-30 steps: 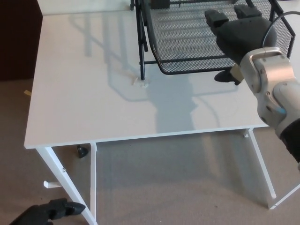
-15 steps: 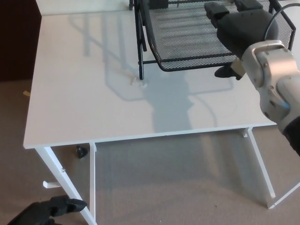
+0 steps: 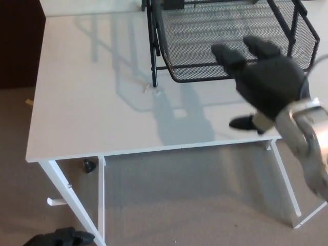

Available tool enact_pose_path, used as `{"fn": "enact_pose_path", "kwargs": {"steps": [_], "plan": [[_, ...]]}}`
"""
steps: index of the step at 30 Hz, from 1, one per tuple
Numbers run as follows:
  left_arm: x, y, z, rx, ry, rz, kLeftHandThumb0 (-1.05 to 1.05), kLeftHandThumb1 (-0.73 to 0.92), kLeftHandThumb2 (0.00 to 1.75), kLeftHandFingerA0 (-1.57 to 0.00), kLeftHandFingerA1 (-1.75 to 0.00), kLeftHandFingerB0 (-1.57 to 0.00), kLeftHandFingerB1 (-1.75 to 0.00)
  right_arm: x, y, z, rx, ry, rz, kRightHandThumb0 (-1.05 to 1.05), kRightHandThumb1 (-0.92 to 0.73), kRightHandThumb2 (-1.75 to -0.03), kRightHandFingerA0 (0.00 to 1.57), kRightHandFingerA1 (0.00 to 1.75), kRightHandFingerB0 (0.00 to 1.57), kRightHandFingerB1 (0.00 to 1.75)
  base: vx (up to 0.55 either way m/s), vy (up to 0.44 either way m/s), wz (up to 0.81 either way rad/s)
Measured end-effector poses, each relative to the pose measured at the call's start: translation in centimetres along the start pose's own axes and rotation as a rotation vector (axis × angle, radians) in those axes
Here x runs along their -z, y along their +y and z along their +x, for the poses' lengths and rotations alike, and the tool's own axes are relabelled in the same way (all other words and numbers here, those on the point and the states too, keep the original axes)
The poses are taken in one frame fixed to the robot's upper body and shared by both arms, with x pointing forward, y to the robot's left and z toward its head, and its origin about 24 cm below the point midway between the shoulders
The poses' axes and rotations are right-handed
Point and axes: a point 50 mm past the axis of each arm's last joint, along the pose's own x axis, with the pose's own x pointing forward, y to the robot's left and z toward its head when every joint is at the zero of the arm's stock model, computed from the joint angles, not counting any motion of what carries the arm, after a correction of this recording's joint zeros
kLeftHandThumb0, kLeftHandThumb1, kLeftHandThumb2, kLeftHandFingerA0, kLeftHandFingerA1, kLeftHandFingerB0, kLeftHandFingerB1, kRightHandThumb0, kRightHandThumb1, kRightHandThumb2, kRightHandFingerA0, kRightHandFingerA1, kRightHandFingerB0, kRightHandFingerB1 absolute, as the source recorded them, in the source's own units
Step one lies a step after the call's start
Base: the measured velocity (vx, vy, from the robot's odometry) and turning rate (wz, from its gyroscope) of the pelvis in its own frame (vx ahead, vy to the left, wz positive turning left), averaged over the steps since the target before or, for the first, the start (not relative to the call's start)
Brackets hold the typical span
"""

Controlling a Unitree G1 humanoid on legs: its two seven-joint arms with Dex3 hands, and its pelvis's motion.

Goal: The robot walk towards a table in front and then pushes a layer of a file tray back to its original position using its right hand

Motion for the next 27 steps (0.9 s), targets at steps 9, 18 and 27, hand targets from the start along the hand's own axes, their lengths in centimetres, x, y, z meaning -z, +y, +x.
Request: {"fn": "enact_pose_path", "kwargs": {"steps": [9,18,27], "plan": [[1.3,-1.4,-0.9,0.029,0.046,-0.001,-0.22,0.63,0.58,-0.62,-0.46,-0.36,-0.37,-0.5,-1.0,-5.5,0.012,-0.052,0.112,-0.76,-0.47,-0.79,0.00,0.00,0.00,0.02,0.00,0.000,0.00],[1.6,-1.9,-1.0,0.041,0.056,-0.001,-0.21,0.64,0.58,-0.62,-0.46,-0.35,-0.36,-0.8,-2.3,-12.7,0.075,-0.057,0.272,-0.78,-0.51,-0.79,0.00,0.00,0.00,0.00,0.00,0.000,0.00],[1.9,-2.2,-1.2,0.045,0.065,-0.007,-0.22,0.65,0.59,-0.61,-0.45,-0.35,-0.36,-0.5,1.6,-18.3,-0.079,0.065,0.502,-0.35,-0.40,-0.95,0.01,0.53,0.00,0.51,0.00,0.000,0.00]]}}
